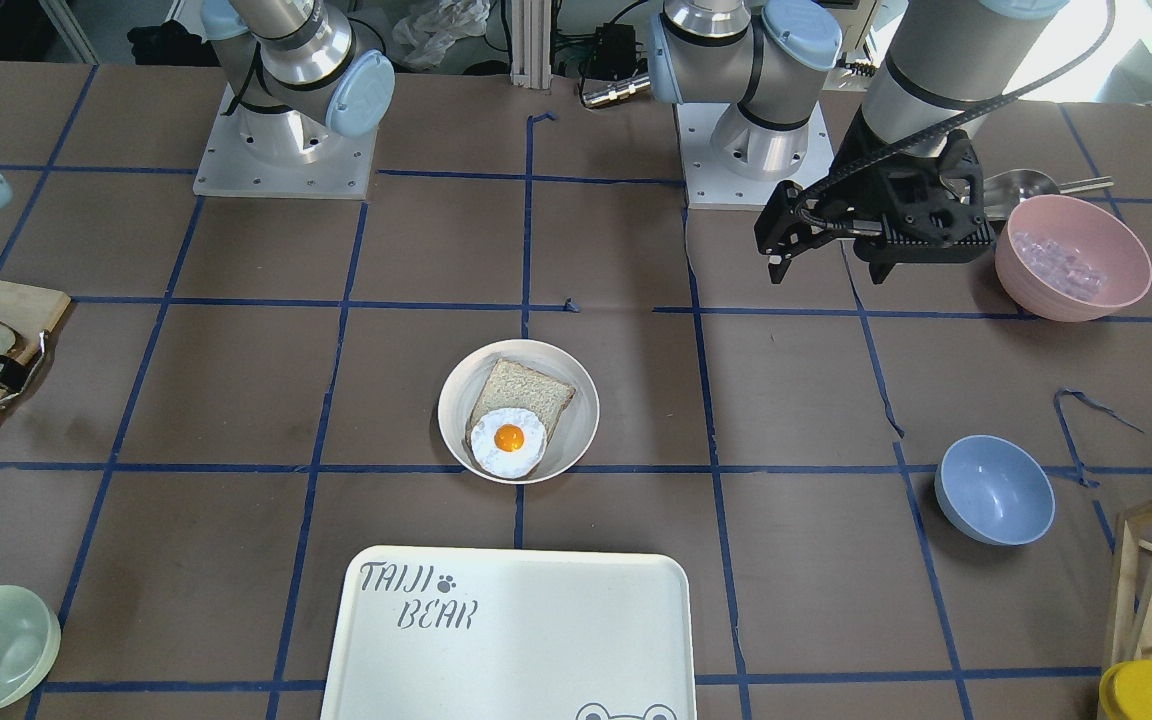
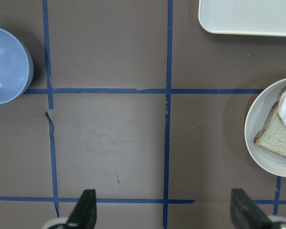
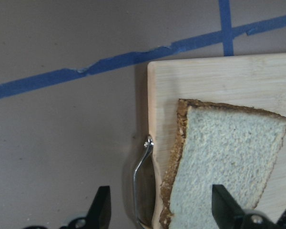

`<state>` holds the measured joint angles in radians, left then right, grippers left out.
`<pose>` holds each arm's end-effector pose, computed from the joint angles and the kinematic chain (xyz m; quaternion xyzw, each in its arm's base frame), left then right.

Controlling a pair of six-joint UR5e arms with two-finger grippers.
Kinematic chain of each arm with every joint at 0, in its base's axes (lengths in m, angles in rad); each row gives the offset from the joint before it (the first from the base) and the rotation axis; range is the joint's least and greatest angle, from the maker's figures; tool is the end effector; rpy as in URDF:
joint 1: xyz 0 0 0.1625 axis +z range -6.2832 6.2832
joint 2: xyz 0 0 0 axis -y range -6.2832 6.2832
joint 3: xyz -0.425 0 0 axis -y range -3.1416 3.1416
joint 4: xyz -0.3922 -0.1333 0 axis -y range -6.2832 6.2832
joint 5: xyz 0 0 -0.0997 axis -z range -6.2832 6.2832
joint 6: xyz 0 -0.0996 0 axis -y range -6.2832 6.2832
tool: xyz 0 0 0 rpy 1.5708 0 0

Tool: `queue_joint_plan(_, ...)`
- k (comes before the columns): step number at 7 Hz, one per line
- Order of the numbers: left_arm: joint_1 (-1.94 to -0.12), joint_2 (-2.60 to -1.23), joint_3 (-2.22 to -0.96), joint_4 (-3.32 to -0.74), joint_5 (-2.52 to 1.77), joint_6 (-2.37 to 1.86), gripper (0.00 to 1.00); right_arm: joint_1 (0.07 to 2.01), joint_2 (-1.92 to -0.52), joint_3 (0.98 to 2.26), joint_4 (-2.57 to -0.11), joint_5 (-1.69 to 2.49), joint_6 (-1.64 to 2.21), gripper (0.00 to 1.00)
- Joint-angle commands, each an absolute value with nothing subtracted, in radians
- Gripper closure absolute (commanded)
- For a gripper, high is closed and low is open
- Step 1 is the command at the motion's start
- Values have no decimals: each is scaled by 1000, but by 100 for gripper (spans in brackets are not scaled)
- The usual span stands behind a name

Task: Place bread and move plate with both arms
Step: 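Lower the right gripper and grasp the bread slice on the cutting board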

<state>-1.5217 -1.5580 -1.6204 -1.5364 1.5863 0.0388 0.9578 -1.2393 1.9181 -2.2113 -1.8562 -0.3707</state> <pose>-0.1077 -0.4918 0.4732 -0.0051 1.0000 0.0015 0.0077 -0.2243 -0.5019 0.2188 -0.1169 -0.9827 -0.0839 0.1164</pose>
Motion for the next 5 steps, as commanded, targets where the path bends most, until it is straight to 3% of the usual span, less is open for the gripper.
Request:
queue_joint_plan(1, -1522, -1559, -1620, -1536, 1586, 40, 0, 937, -1215, 1919, -2238, -1906, -380, 33)
queue_joint_plan(3, -1522, -1559, -1620, -1536, 1586, 40, 0, 937, -1204, 1919, -2238, -1924, -373, 43)
queue_joint_plan(5, -1522, -1559, -1620, -1536, 1586, 40, 0, 937, -1201, 1921, -2238, -1921, -374, 44)
